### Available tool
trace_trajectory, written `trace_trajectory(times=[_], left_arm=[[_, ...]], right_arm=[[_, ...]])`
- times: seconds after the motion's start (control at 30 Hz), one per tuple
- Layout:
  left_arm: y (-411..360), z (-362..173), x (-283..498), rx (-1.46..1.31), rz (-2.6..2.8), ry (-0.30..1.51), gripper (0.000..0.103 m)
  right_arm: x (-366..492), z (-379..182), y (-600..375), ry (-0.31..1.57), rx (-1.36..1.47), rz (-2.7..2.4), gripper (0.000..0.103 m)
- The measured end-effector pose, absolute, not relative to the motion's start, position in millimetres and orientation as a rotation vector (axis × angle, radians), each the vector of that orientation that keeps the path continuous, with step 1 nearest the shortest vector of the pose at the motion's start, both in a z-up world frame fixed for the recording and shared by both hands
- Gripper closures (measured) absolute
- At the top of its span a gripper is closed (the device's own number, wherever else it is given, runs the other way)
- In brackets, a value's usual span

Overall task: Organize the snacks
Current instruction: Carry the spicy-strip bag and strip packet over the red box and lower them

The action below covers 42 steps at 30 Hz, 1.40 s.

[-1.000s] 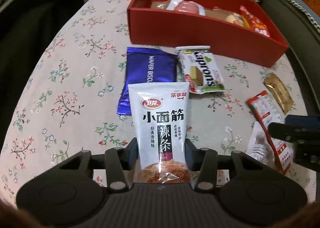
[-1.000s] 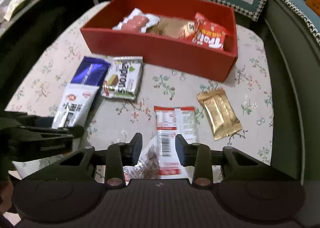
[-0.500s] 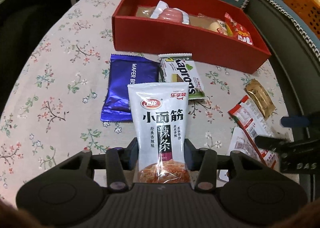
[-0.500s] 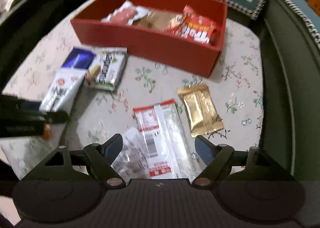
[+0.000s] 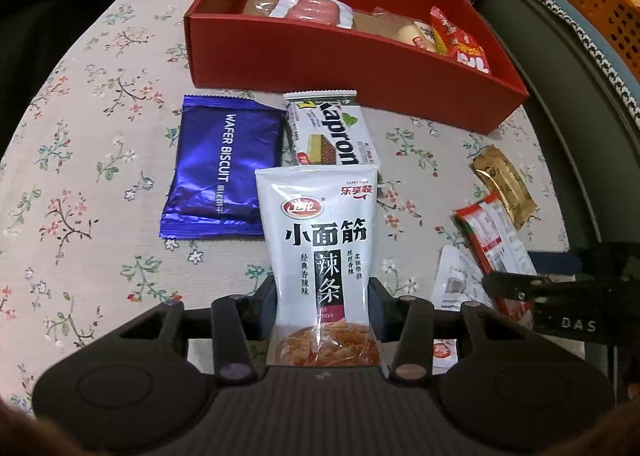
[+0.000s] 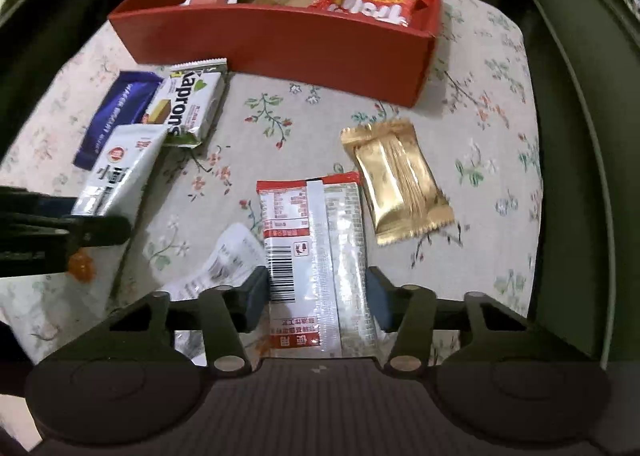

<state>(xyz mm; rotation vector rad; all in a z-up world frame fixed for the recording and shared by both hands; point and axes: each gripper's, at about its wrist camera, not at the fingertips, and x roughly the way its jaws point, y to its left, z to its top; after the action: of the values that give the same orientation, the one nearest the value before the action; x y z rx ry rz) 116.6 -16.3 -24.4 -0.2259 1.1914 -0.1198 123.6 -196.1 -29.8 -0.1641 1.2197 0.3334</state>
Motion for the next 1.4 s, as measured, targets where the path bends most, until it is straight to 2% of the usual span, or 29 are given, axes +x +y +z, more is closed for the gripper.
trace_trajectory(times=[0.67, 1.4], left_arm=[[-26, 16, 137, -0.227, -0.158, 1.082, 0.012], [-34, 39, 216, -0.153, -0.13, 0.993, 0.012]], right_arm=[[128, 17, -198, 1.064, -0.049, 0.342, 0.048], [188, 51, -177, 0.951, -0.035, 0.311, 0.047]])
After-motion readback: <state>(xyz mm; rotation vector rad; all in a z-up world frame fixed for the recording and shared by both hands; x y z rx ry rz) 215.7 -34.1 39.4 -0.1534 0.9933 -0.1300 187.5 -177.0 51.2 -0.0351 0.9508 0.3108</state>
